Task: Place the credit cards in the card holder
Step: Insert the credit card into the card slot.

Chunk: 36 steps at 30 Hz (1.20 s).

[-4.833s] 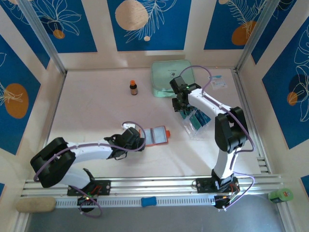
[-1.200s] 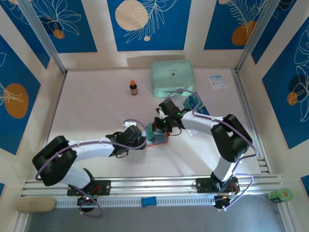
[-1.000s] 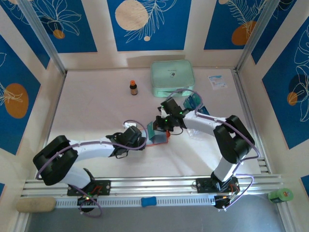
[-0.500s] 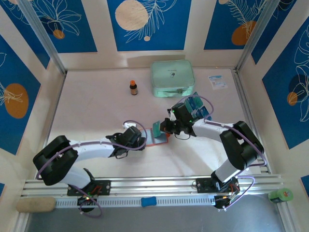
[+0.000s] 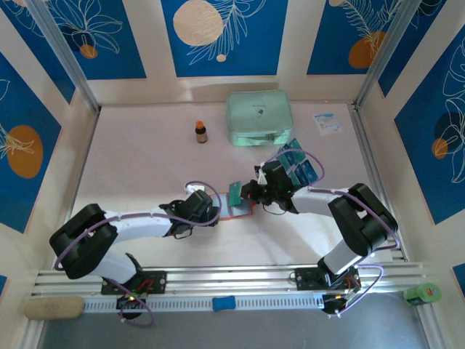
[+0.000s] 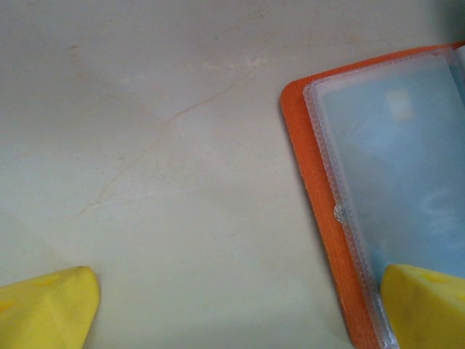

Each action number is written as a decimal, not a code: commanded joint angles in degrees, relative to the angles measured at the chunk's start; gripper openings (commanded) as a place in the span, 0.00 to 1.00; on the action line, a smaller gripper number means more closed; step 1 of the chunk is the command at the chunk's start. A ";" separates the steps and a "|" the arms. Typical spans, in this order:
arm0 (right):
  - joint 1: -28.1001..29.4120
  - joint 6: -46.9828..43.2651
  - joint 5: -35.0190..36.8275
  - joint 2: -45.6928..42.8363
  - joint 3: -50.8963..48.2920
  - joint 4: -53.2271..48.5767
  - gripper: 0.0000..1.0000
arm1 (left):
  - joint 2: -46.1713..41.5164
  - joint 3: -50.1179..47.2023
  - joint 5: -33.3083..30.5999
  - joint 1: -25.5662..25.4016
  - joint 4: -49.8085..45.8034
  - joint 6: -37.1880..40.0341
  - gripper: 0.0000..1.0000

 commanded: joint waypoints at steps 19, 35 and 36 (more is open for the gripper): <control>0.23 0.83 0.41 -3.85 -3.20 5.20 0.00 | 0.23 -1.22 0.51 0.43 -1.05 -0.51 1.00; 0.43 1.70 -0.74 -0.56 -3.80 8.67 0.00 | 0.11 -1.15 0.47 0.38 -1.09 -0.53 1.00; 0.41 1.77 -0.78 -0.39 -3.90 8.87 0.00 | 0.13 -1.09 0.48 0.43 -1.11 -0.53 1.00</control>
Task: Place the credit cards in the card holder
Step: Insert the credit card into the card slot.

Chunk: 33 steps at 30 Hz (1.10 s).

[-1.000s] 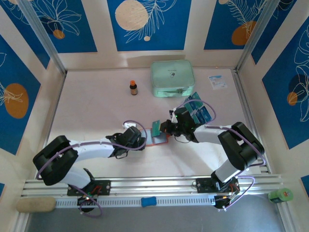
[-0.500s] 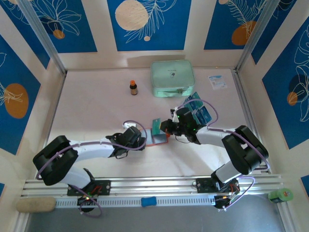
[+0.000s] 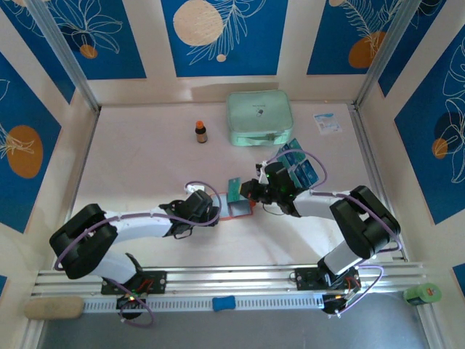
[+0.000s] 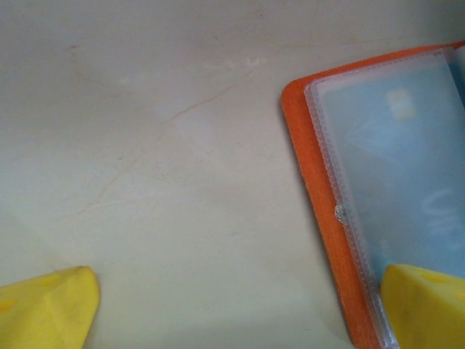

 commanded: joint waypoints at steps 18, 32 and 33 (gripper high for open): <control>0.49 0.65 -3.04 2.57 -2.89 4.36 0.00 | -0.13 -1.18 0.54 0.43 -1.25 -0.64 1.00; 0.32 0.99 -4.89 3.72 -4.03 5.98 0.00 | -0.21 -1.09 0.57 0.43 -1.29 -0.60 1.00; 0.32 1.01 -4.95 3.76 -4.11 6.12 0.00 | -0.21 -1.04 0.54 0.41 -1.31 -0.60 1.00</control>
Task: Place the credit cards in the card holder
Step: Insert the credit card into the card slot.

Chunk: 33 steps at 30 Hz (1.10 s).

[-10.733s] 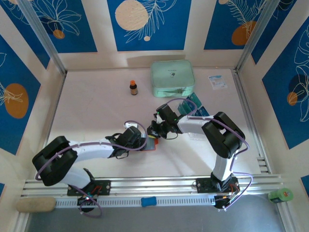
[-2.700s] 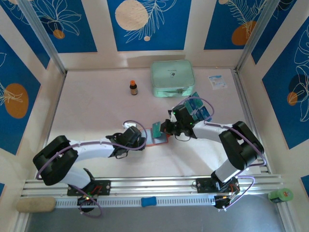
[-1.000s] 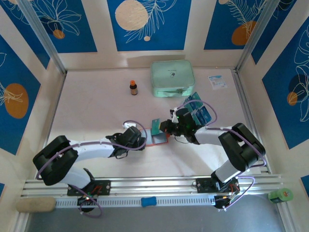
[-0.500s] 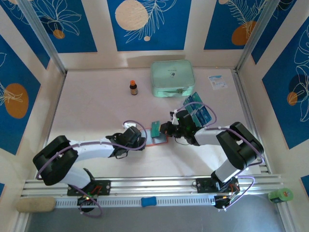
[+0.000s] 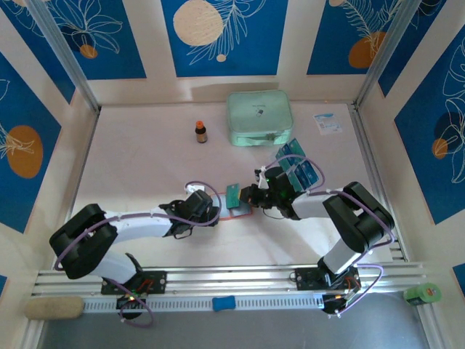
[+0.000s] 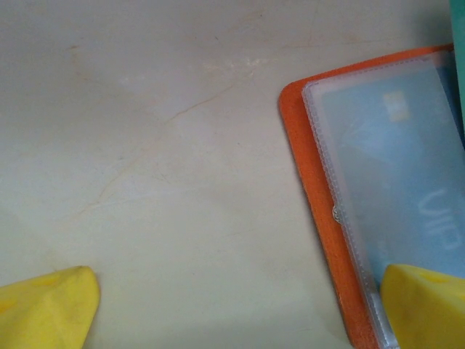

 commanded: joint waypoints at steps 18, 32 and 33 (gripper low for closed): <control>-0.03 0.60 -4.55 2.10 -2.92 2.80 0.00 | -0.14 -0.83 0.48 0.43 -1.41 -0.42 1.00; -0.96 -0.26 -5.84 0.76 -4.75 1.60 0.00 | -0.13 -0.94 0.50 0.43 -1.46 -0.51 1.00; -0.97 -0.37 -6.16 1.06 -4.56 1.35 0.00 | -0.13 -0.93 0.47 0.38 -1.42 -0.51 1.00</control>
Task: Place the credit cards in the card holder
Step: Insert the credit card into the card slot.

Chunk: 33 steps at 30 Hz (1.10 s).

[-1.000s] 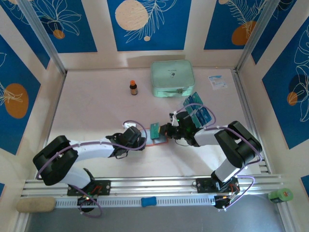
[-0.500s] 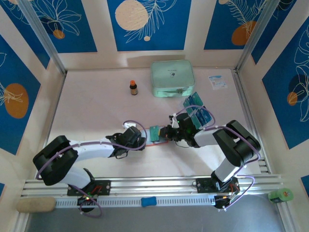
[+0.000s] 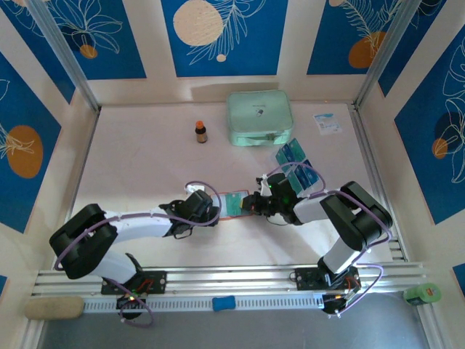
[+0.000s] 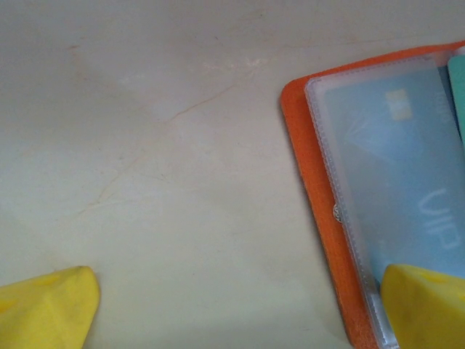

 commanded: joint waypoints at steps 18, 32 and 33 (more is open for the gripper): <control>-0.28 -3.11 -5.91 4.97 5.89 -7.00 0.00 | 0.05 -0.89 0.69 0.38 -1.07 -0.60 1.00; -0.36 -2.29 -3.02 2.99 5.42 -8.09 0.00 | -2.92 0.97 -3.64 0.52 -5.70 -0.84 1.00; -0.32 -2.27 -2.87 2.95 5.40 -8.01 0.00 | -3.10 1.27 -4.15 0.63 -6.46 -1.02 1.00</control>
